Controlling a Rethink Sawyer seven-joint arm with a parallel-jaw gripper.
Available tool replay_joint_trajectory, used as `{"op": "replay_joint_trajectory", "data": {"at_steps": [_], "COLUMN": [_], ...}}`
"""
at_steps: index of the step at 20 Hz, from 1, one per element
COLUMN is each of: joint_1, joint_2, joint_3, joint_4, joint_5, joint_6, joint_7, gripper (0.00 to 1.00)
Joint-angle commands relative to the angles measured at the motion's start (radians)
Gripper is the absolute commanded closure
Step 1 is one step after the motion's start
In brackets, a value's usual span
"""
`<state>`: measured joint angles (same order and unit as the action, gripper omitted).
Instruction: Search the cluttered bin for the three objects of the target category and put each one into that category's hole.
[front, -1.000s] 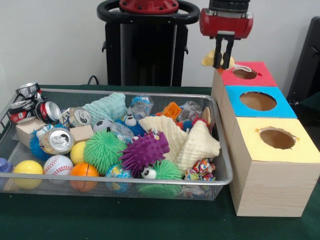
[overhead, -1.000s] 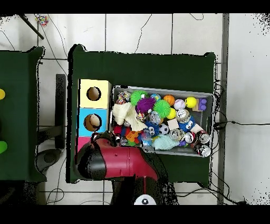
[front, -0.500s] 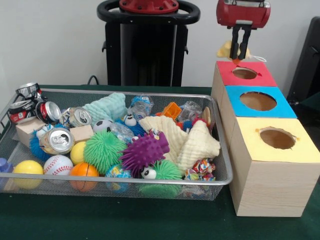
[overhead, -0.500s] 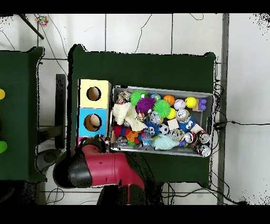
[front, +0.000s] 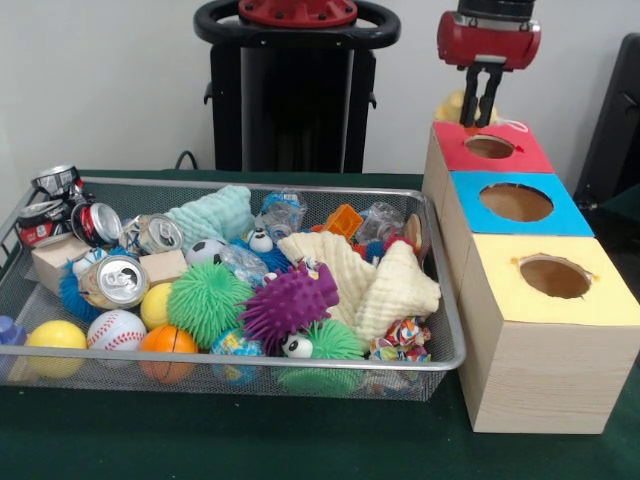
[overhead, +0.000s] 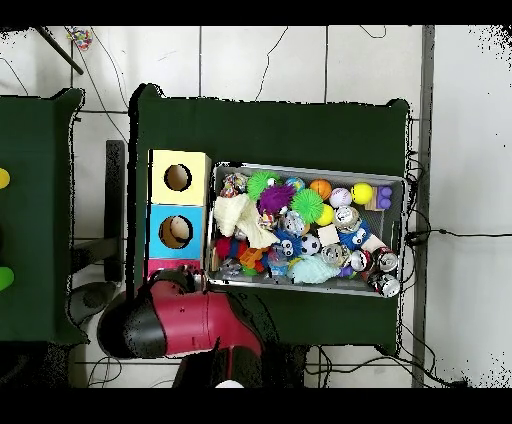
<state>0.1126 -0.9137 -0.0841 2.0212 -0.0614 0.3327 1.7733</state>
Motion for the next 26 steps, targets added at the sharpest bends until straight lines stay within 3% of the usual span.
{"op": "replay_joint_trajectory", "data": {"at_steps": [1, 4, 7, 10, 18, 26], "joint_1": [-0.077, -0.114, -0.095, -0.086, 0.025, 0.137], "joint_2": [0.069, 0.064, 0.066, 0.042, -0.041, -0.084], "joint_3": [0.065, 0.055, -0.006, -0.017, -0.055, -0.095], "joint_4": [0.063, 0.081, 0.069, 0.080, 0.145, 0.138], "joint_5": [-0.042, -0.064, -0.082, -0.089, -0.074, -0.031], "joint_6": [-0.090, -0.103, -0.102, -0.089, -0.055, 0.021], "joint_7": [0.098, 0.080, 0.098, 0.105, 0.168, 0.201], "gripper": [1.00, 1.00, 1.00, 1.00, 1.00, 1.00]}}
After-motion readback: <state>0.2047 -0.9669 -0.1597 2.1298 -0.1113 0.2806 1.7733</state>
